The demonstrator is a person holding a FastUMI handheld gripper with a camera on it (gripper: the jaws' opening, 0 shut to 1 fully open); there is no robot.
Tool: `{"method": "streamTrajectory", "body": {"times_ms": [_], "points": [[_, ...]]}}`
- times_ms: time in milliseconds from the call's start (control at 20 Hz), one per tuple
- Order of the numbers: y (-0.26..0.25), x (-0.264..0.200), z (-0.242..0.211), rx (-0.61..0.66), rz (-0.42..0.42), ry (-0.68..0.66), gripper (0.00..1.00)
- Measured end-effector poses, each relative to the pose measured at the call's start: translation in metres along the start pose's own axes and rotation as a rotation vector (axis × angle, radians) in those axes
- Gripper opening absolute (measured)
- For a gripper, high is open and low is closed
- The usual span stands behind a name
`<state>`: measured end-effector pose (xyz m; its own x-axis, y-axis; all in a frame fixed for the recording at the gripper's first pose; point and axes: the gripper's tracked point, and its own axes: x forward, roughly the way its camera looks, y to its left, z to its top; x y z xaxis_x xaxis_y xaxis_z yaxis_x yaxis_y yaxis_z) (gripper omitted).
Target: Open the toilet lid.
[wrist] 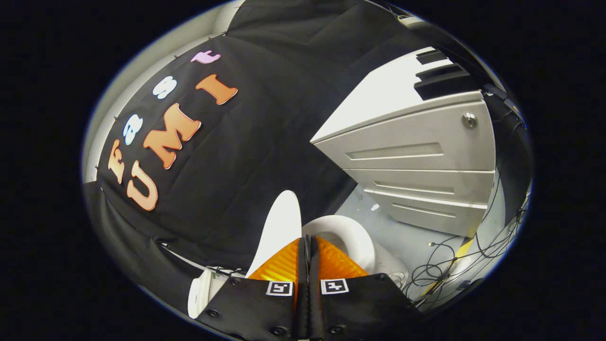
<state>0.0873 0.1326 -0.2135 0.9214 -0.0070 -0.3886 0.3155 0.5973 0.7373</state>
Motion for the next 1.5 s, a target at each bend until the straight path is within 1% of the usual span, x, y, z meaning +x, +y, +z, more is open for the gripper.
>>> {"method": "streamTrajectory", "body": {"times_ms": [150,300,400,550,750,900,1050,1300,1500], "points": [[0.035,-0.003,0.007,-0.079,0.053,-0.008,0.08],[0.066,-0.007,0.014,-0.175,0.082,-0.038,0.08],[0.081,-0.009,0.014,-0.212,0.096,-0.037,0.08],[0.092,-0.014,0.014,-0.249,0.097,-0.021,0.08],[0.109,-0.017,0.013,-0.303,0.096,-0.032,0.08],[0.117,-0.020,0.013,-0.321,0.077,-0.026,0.08],[0.135,-0.029,0.012,-0.334,0.100,-0.019,0.08],[0.180,-0.040,0.007,-0.446,0.141,-0.043,0.08],[0.201,-0.044,0.002,-0.509,0.120,-0.051,0.08]]}}
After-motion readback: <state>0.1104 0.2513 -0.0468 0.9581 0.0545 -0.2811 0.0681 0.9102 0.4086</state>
